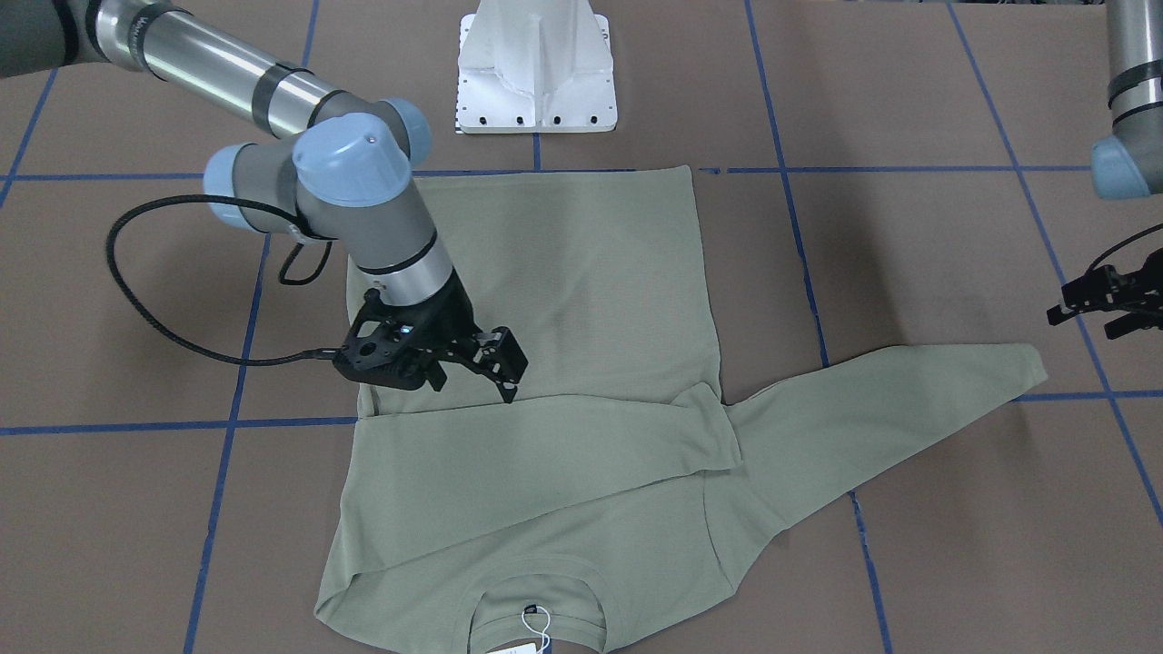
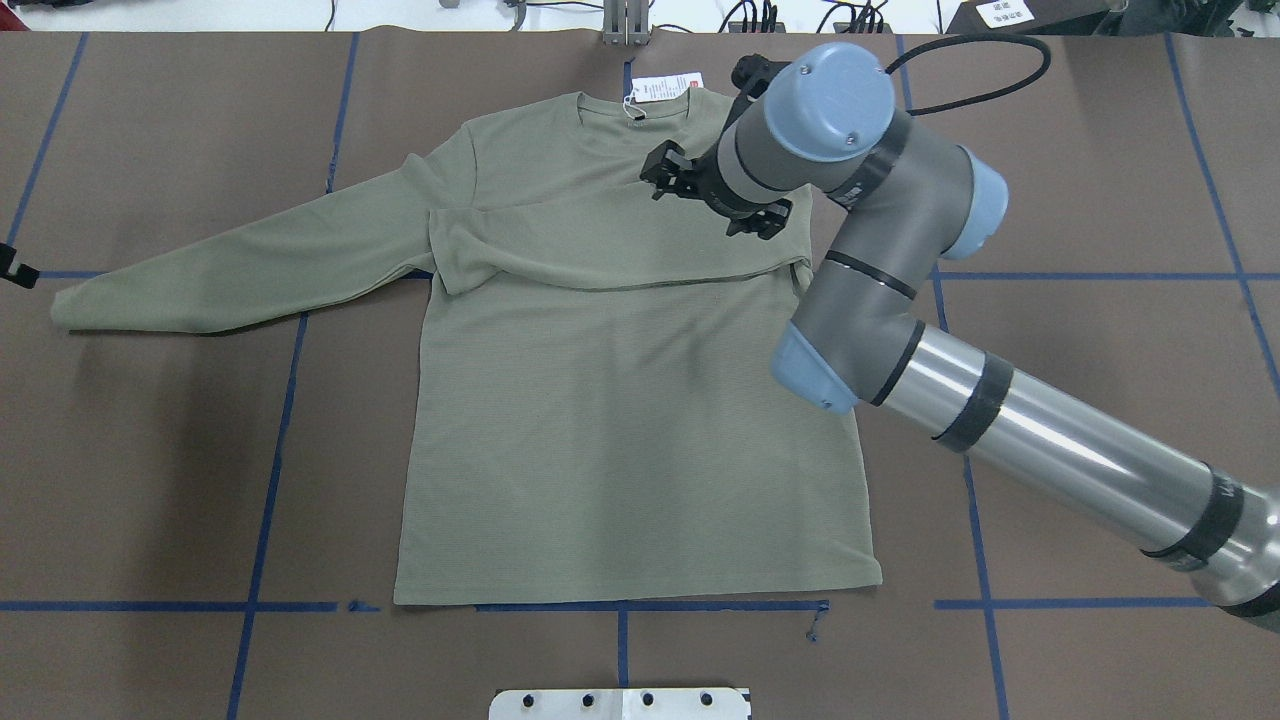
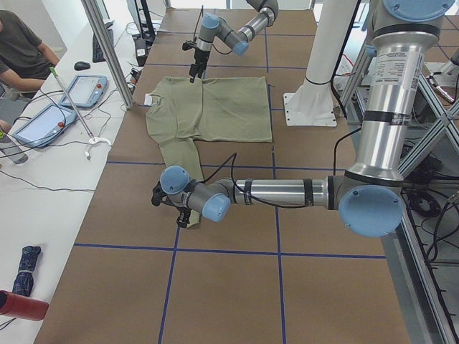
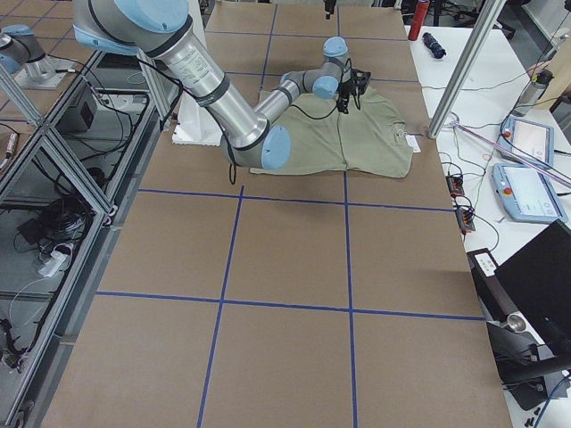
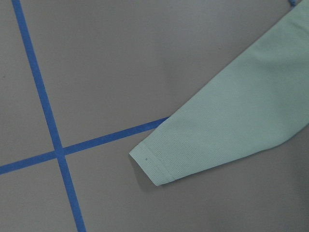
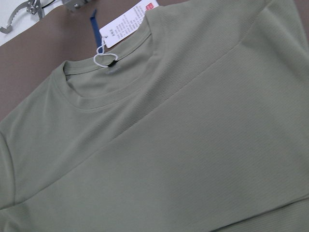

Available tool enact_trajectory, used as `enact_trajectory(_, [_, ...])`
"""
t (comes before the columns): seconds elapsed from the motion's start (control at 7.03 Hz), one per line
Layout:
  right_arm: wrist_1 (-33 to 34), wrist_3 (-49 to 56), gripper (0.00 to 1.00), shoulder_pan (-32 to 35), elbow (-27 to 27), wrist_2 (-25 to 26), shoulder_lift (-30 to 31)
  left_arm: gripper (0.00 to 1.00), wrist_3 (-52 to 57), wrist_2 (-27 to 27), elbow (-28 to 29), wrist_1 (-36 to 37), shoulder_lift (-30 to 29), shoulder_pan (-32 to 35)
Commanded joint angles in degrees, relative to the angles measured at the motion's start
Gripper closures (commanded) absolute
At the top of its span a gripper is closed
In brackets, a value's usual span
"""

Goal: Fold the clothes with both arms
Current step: 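Release the sleeve and raise the right gripper while the left gripper approaches the other cuff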

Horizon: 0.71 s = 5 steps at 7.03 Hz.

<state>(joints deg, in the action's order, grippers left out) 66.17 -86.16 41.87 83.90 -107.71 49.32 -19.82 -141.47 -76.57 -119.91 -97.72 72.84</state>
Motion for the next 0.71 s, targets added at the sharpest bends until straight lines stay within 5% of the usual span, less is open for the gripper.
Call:
enact_trajectory(0.0, [-0.1,2.7,0.01,1.9,4.9,-2.2,5.9,0.12,-2.9,2.3,5.4,-1.7,-3.1,-2.7])
enact_trajectory(0.57, [0.0,2.7,0.01,2.0,6.7,-1.7,7.8,0.22,-2.9,2.3,14.2,-5.7,-6.6,-2.8])
